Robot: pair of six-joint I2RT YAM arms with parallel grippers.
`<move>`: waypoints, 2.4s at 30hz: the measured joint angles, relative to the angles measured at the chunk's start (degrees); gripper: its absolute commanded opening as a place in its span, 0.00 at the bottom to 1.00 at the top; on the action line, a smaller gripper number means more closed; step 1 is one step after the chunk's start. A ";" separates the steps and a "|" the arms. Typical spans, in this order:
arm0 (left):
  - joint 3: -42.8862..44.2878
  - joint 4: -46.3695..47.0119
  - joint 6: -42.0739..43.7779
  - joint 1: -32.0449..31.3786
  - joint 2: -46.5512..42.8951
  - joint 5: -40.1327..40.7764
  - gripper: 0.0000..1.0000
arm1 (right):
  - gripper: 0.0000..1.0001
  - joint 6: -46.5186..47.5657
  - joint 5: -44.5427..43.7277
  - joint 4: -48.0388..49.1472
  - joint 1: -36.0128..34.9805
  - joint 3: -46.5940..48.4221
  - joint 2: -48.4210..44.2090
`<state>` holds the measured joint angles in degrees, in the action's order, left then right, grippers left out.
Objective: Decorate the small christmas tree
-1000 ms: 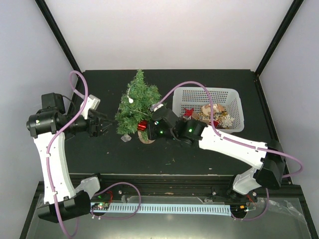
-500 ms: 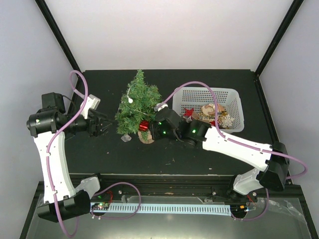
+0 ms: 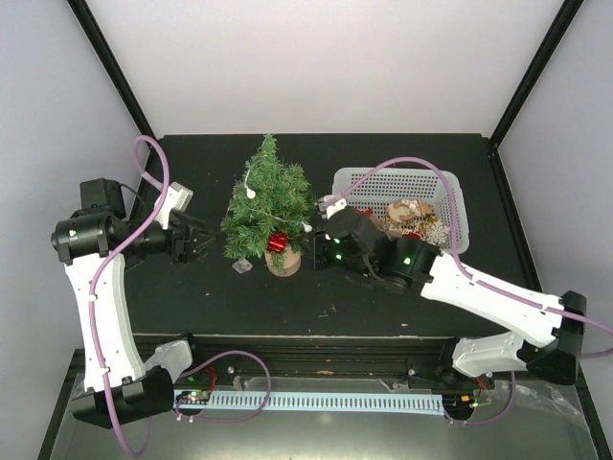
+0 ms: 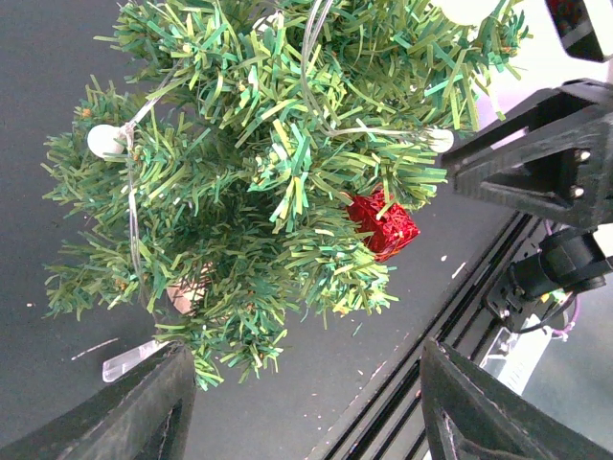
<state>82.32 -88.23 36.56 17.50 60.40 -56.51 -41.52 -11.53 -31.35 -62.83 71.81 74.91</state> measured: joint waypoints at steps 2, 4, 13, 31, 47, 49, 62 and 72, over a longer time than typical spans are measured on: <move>-0.15 0.00 0.00 0.00 -0.02 0.00 0.65 | 0.19 -0.13 -0.04 0.09 0.00 -1.20 -2.40; -0.39 0.00 0.00 0.00 -0.02 0.00 0.65 | 0.11 0.11 -0.02 0.04 0.00 -2.01 -3.78; -0.57 0.02 0.00 0.00 -0.02 0.00 0.65 | 0.01 3.41 9.86 2.60 -0.76 -2.56 -2.47; -1.33 0.17 0.02 0.00 -0.07 0.37 0.65 | 0.01 6.71 15.89 8.41 -2.36 -0.63 2.97; -1.46 0.20 0.02 0.00 -0.02 0.37 0.65 | 0.01 6.49 11.54 11.89 0.24 -2.86 4.87; -1.46 0.20 0.02 0.00 -0.02 0.37 0.65 | 0.01 6.49 11.58 12.17 0.28 -3.19 5.05; -1.46 0.20 0.02 0.00 0.00 0.44 0.66 | 0.05 6.49 10.45 12.61 0.31 -6.25 2.43; -2.01 0.44 0.02 0.00 0.04 0.81 0.66 | 0.38 6.38 8.57 11.50 0.31 -7.58 -9.05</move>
<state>80.31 -87.79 36.58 17.50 60.45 -55.70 -35.14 -2.96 -19.86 -62.52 64.23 65.87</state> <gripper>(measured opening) 0.656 0.292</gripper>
